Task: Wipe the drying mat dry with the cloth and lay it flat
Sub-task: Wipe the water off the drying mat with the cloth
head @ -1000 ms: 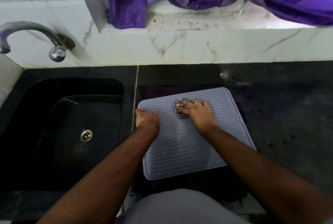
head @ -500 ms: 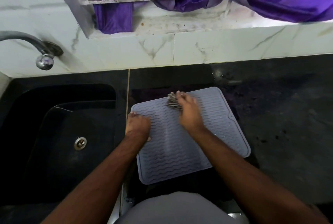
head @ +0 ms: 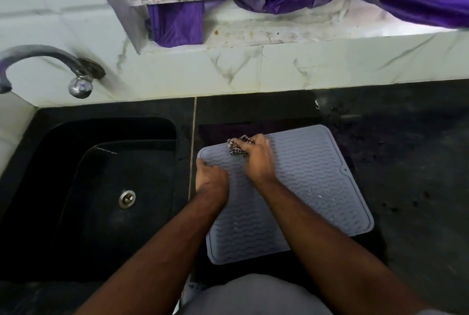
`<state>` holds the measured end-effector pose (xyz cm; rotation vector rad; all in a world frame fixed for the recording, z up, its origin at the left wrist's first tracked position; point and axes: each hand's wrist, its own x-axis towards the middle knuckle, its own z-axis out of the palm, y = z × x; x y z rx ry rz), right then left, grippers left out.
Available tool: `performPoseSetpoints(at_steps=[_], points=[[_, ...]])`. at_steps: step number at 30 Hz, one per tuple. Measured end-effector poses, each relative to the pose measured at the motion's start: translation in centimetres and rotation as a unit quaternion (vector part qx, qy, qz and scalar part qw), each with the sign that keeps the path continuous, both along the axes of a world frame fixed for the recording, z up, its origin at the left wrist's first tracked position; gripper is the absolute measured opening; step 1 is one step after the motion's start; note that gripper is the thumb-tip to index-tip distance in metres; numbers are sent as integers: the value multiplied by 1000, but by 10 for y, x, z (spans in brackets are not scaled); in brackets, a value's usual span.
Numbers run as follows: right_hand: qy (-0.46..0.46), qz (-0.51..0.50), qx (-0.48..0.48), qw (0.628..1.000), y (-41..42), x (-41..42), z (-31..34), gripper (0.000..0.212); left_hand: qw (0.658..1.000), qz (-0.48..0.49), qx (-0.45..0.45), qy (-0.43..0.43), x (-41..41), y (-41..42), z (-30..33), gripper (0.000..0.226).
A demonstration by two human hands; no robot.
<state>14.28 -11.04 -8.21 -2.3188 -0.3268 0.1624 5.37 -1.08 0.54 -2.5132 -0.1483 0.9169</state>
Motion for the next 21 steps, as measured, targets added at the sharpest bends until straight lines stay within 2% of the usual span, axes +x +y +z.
performPoseSetpoints(at_steps=[4,6,9,11,13,15,17,19,21], points=[[45,-143,43,988,-55,23,9,62,999,7,27,35,8,-5,-1,52],[51,-180,73,980,-82,35,16,51,998,12,46,41,10,-7,-5,52],[37,-238,94,966,-120,52,24,52,998,18,52,33,13,-9,-7,49],[21,-251,47,967,-139,60,30,48,999,18,39,25,12,-8,-8,46],[23,-223,-32,974,-157,67,32,30,999,16,29,8,8,-4,-10,46],[-11,-175,-124,977,-164,67,35,47,1000,11,19,-19,3,-1,-12,40],[-46,-211,-150,965,-152,53,42,46,999,13,-3,-51,-3,3,-11,34],[-72,-198,-173,962,-125,23,42,50,996,24,-37,-74,-11,11,-11,46],[-67,-145,-205,966,-95,-13,33,58,994,39,-69,-74,-19,19,-14,66]])
